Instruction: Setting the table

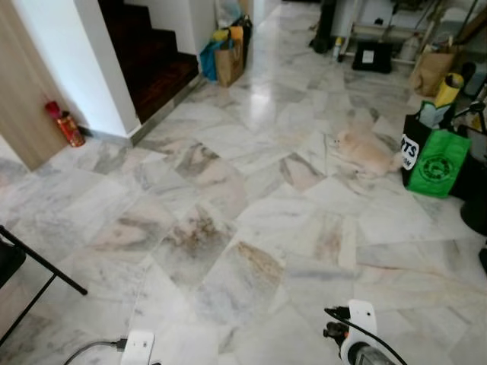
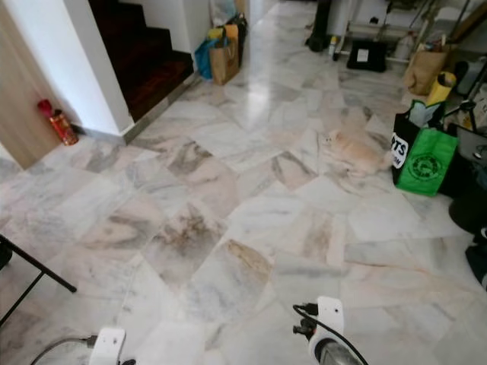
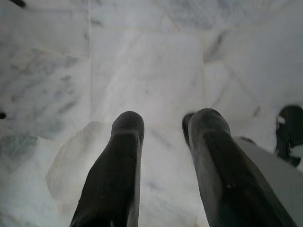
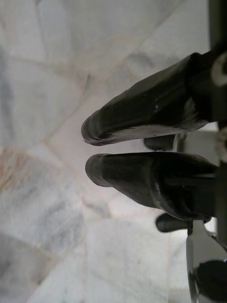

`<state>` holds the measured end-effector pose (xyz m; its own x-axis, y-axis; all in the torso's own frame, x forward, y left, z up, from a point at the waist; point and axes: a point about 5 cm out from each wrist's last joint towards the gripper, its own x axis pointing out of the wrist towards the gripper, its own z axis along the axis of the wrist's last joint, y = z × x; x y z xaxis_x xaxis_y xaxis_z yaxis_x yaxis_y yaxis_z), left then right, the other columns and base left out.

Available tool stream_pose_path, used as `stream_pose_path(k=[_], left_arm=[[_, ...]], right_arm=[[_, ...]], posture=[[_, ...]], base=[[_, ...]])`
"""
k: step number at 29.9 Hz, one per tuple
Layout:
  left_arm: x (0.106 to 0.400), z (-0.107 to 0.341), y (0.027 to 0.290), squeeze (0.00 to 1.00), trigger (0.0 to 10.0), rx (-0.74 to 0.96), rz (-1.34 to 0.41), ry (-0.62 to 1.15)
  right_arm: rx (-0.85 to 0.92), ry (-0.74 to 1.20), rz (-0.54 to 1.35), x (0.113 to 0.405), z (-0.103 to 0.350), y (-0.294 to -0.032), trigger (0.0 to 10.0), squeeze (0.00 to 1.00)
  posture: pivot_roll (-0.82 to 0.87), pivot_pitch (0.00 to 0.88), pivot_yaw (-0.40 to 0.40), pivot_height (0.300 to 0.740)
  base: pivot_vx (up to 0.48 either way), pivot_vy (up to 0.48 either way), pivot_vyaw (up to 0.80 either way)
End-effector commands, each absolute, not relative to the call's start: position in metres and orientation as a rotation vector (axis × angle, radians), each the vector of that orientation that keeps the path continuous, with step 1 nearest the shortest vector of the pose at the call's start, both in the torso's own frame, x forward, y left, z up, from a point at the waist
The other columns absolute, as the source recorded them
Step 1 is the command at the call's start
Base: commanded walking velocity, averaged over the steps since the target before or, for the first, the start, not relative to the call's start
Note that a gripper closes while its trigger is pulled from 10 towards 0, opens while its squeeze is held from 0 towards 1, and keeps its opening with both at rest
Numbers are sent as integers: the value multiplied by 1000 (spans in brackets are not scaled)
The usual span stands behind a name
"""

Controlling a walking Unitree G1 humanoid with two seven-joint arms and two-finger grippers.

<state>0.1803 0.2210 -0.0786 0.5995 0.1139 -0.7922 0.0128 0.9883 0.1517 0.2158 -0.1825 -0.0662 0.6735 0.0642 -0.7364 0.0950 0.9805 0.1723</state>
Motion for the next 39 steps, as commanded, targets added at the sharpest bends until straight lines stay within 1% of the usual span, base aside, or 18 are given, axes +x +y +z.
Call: stream_pose_path(k=[1,9,17,20,25,39], left_arm=[[185,-76,221,0,10000,159,60,918],[182,-79,218,0,10000,151,64,923],[180,-80,218,0,10000,149,71,930],[178,-80,218,0,10000,120,88,937],[177,-81,219,0,10000,142,84,953],[177,-81,216,0,10000,165,52,944]], right_arm=[[214,840,-16,215,-67,-180,10000,0],[233,839,-33,215,-67,-182,10000,0],[231,856,-24,213,-69,-181,10000,0],[227,867,-22,209,-70,-181,10000,0],[227,883,-29,205,-73,-183,10000,0],[222,920,-58,193,-78,-195,10000,0]], posture=[[24,0,-6,740],[29,0,-16,740],[32,8,-17,740],[32,12,-17,740],[31,15,-17,740],[31,20,-13,740]], base=[[0,0,0],[0,0,0],[0,0,-777],[0,0,-800],[0,480,-800],[0,0,-800]])
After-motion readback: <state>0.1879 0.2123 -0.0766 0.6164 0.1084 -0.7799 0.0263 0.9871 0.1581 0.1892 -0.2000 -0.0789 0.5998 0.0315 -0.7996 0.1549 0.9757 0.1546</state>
